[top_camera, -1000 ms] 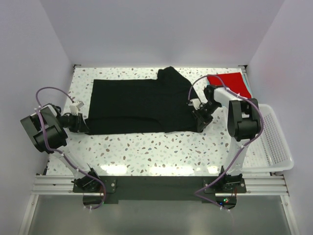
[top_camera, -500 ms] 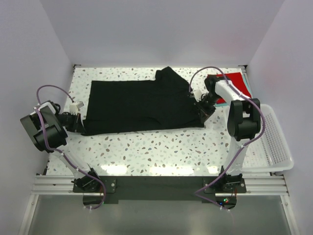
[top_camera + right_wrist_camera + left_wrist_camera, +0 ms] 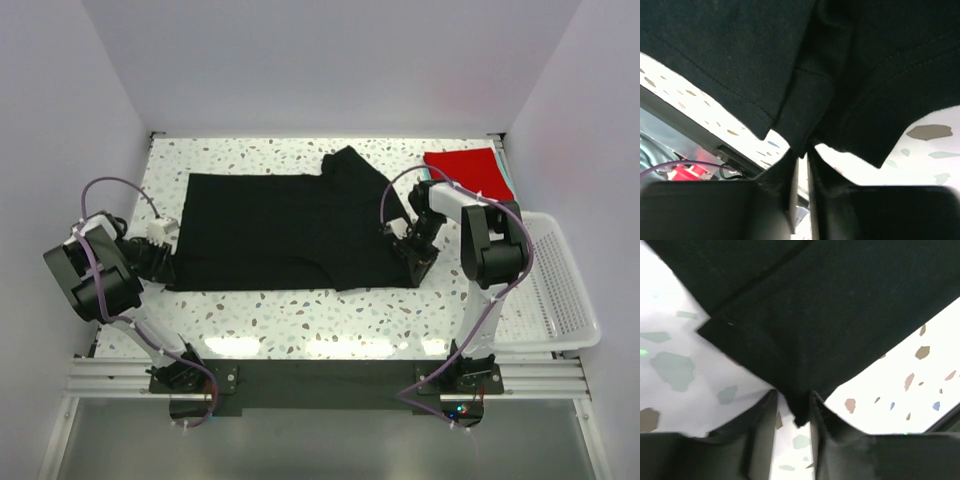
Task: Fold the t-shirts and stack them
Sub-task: Fold the tshirt
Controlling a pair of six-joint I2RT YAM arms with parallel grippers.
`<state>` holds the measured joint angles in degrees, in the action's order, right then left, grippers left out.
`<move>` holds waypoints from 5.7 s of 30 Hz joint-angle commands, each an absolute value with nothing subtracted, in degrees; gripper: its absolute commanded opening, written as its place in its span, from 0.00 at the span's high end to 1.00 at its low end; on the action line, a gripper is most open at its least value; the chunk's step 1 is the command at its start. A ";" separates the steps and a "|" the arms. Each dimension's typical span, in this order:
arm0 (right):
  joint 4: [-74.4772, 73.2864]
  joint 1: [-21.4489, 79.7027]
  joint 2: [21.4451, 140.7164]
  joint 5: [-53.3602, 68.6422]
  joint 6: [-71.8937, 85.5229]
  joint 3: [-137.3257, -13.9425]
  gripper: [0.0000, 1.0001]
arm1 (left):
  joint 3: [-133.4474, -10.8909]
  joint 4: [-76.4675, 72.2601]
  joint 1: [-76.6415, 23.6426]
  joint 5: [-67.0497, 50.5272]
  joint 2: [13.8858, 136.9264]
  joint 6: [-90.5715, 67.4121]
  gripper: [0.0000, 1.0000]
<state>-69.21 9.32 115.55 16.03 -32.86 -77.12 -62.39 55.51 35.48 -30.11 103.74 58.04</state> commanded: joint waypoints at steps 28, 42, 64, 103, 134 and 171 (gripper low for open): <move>-57.93 4.31 110.92 23.48 -15.83 -77.52 0.77 | -87.44 12.04 -36.56 -40.17 114.33 24.44 0.43; -54.32 4.31 114.78 16.52 -15.38 -75.41 0.83 | -93.87 9.49 -40.43 -41.22 127.09 16.53 0.40; -54.41 4.22 116.19 15.82 -17.23 -74.62 0.83 | -91.94 3.43 -41.75 -42.01 125.08 14.41 1.00; -59.32 4.22 112.59 14.85 -18.63 -79.71 0.76 | -82.70 -6.68 -38.59 -34.28 120.15 15.29 0.98; -59.33 4.22 111.27 17.84 -18.46 -74.18 0.63 | -60.47 9.23 -51.50 -15.83 101.07 41.66 0.41; -56.78 4.22 109.78 13.36 -19.25 -71.37 1.00 | -76.72 5.27 -36.48 -21.36 109.24 35.34 1.00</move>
